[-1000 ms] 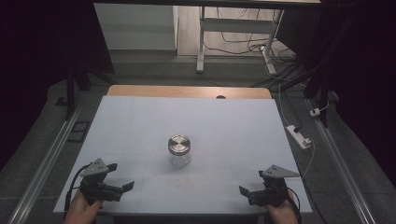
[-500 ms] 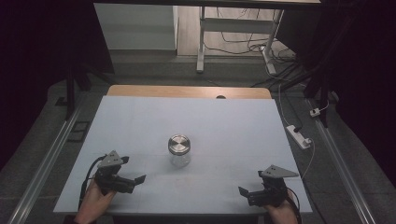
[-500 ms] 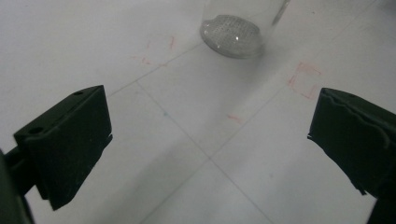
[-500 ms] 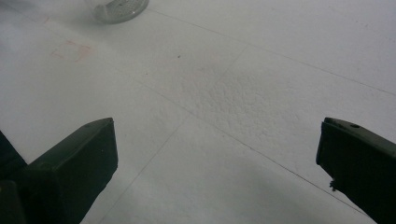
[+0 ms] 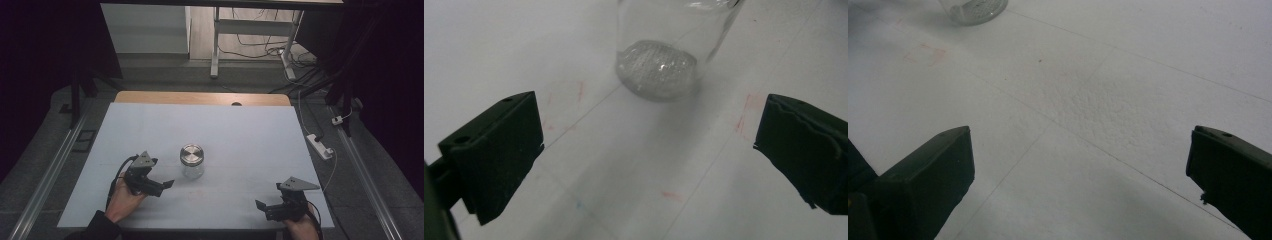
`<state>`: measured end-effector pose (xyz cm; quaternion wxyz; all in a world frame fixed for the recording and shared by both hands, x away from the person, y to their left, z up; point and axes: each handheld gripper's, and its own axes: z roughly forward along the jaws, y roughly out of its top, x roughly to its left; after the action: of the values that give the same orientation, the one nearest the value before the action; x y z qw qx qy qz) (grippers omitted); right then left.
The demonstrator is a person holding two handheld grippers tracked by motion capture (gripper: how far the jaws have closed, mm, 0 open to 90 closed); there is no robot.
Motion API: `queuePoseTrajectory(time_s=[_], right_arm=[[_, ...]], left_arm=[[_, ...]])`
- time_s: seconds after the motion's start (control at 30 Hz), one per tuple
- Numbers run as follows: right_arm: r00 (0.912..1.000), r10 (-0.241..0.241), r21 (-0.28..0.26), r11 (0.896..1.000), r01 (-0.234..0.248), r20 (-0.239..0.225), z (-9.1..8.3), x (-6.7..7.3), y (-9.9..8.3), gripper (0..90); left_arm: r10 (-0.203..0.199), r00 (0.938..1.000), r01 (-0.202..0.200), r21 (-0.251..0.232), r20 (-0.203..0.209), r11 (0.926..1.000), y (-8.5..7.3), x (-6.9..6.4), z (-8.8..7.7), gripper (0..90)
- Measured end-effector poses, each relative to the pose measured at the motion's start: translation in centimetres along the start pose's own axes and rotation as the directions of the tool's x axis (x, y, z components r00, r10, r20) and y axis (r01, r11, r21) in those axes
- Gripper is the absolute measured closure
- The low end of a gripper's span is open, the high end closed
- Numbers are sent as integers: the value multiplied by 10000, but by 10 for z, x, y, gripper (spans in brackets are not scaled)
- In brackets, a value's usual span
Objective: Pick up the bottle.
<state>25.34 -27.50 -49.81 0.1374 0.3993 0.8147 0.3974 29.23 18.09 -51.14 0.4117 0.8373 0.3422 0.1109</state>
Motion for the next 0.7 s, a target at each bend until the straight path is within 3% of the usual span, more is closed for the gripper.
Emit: queuePoseTrajectory(time_s=[0.4,0.57,0.7], right_arm=[[10000,-8,18,10000,8,-33,0,0,0,0],[10000,-1,26,10000,2,-55,0,0,0,0],[10000,-3,30,10000,3,-66,0,0,0,0]], left_arm=[[344,9977,-332,-207,591,9992,25,4,35,0],[723,9947,-714,-149,730,9973,33,2,52,0],[1065,9924,-1068,21,614,9943,37,-1,66,0]])
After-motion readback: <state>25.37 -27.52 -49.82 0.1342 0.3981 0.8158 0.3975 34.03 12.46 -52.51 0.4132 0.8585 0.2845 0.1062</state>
